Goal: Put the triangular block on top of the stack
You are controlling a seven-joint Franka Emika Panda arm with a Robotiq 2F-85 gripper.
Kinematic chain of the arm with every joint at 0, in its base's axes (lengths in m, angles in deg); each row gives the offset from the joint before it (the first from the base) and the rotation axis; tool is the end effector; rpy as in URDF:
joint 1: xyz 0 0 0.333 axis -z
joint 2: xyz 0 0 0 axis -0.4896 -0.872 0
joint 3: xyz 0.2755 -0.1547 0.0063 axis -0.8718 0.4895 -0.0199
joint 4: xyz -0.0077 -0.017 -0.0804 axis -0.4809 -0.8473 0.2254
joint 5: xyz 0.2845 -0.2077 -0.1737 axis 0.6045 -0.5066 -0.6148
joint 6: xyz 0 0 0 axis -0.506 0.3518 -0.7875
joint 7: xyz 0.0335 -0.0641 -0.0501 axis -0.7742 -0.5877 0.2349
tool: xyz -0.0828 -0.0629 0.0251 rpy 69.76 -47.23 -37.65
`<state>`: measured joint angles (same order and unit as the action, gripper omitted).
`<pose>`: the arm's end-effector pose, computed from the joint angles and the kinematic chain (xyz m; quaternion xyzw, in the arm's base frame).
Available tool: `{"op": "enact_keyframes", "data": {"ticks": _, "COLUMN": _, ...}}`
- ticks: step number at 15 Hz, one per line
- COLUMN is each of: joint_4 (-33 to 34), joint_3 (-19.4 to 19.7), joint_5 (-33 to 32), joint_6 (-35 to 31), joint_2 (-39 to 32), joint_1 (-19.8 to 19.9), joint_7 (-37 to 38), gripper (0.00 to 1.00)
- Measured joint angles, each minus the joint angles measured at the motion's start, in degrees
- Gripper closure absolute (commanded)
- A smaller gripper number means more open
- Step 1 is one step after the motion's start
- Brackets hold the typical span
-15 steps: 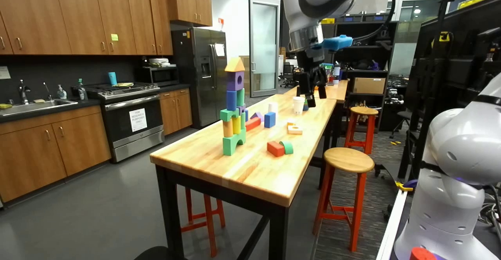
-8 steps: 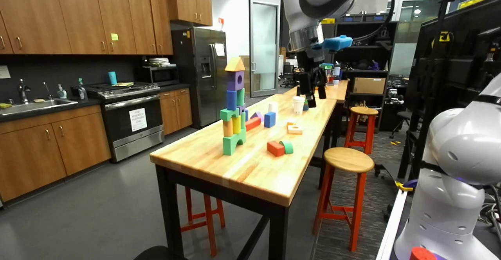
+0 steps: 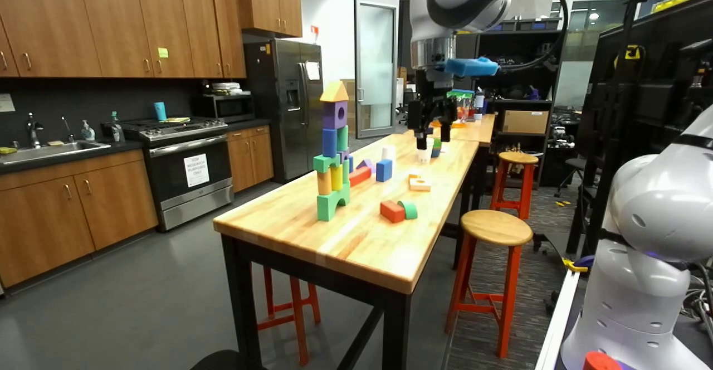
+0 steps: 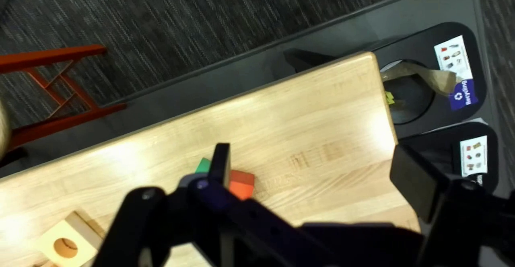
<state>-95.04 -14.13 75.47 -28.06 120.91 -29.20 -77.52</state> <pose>0.3761 0.0056 0.5245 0.9979 -0.0557 -0.0300 0.0167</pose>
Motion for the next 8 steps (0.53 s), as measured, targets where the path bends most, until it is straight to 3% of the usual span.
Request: {"op": "enact_keyframes", "data": {"ticks": 8, "joint_4": -0.73, "joint_3": 1.15, "joint_5": -9.04, "joint_6": 4.62, "joint_2": 0.52, "joint_1": -0.80, "joint_7": -19.29, "gripper": 0.00}}
